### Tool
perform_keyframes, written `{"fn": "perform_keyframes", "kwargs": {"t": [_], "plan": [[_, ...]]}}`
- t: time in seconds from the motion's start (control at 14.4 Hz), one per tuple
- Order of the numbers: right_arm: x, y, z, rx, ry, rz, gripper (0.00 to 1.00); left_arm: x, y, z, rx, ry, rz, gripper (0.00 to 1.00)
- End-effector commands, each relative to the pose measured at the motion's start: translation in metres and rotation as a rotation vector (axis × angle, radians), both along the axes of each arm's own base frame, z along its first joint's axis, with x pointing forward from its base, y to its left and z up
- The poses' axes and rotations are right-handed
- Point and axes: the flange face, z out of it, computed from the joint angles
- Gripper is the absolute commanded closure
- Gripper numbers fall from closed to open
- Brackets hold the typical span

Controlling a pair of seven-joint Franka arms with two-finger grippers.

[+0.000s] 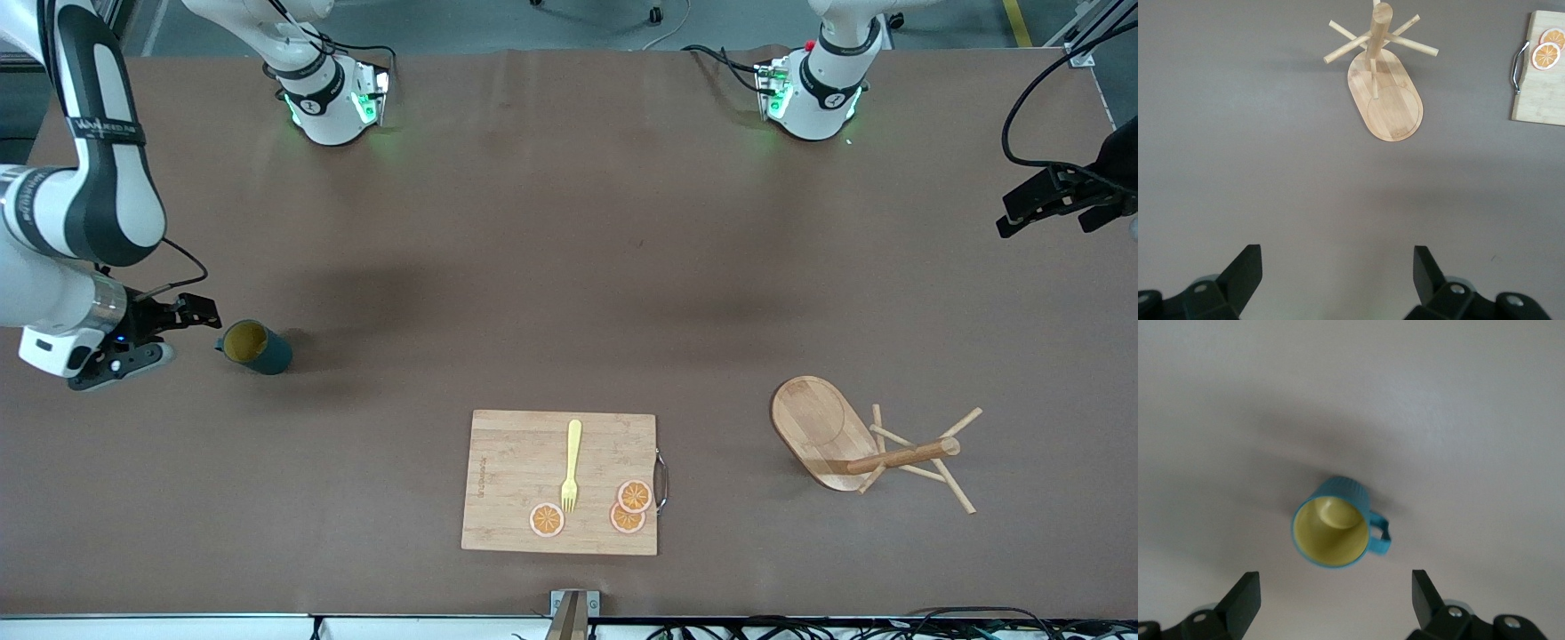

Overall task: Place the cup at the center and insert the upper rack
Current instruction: 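Reach the right gripper down to the teal mug and grasp it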

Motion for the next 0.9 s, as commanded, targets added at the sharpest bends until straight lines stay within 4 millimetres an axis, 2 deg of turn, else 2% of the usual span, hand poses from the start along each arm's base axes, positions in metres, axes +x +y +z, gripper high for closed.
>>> {"fn": "perform_keyframes", "kwargs": {"t": [0.0, 0.07, 0.14, 0.21, 0.48, 0.55, 0.62, 0.76, 0.83], "plan": [[-0.004, -0.008, -0.041, 0.025, -0.033, 0.176, 0.00, 0.003, 0.000, 0.003, 0.015, -0.018, 0.006, 0.00], [-0.001, -0.011, -0.061, 0.023, -0.041, 0.225, 0.00, 0.004, -0.001, 0.005, 0.013, -0.024, 0.004, 0.00], [-0.002, -0.021, -0.077, 0.021, -0.049, 0.246, 0.00, 0.004, -0.003, 0.006, 0.010, -0.028, 0.001, 0.00], [-0.002, -0.022, -0.089, 0.019, -0.054, 0.267, 0.00, 0.004, -0.004, 0.006, 0.011, -0.028, -0.001, 0.00], [0.000, -0.019, -0.113, 0.020, -0.046, 0.275, 0.00, 0.003, -0.001, 0.006, 0.007, -0.029, 0.004, 0.00], [0.000, -0.019, -0.117, 0.020, -0.044, 0.276, 0.04, 0.003, -0.002, 0.006, 0.005, -0.029, 0.004, 0.00], [0.000, -0.016, -0.118, 0.021, -0.043, 0.281, 0.16, 0.003, -0.002, 0.006, 0.007, -0.029, 0.004, 0.00], [0.000, -0.014, -0.121, 0.021, -0.040, 0.282, 0.47, 0.003, -0.001, 0.006, 0.005, -0.029, 0.004, 0.00], [0.000, -0.012, -0.121, 0.022, -0.037, 0.284, 0.71, 0.003, -0.001, 0.006, 0.004, -0.029, 0.004, 0.00]]}}
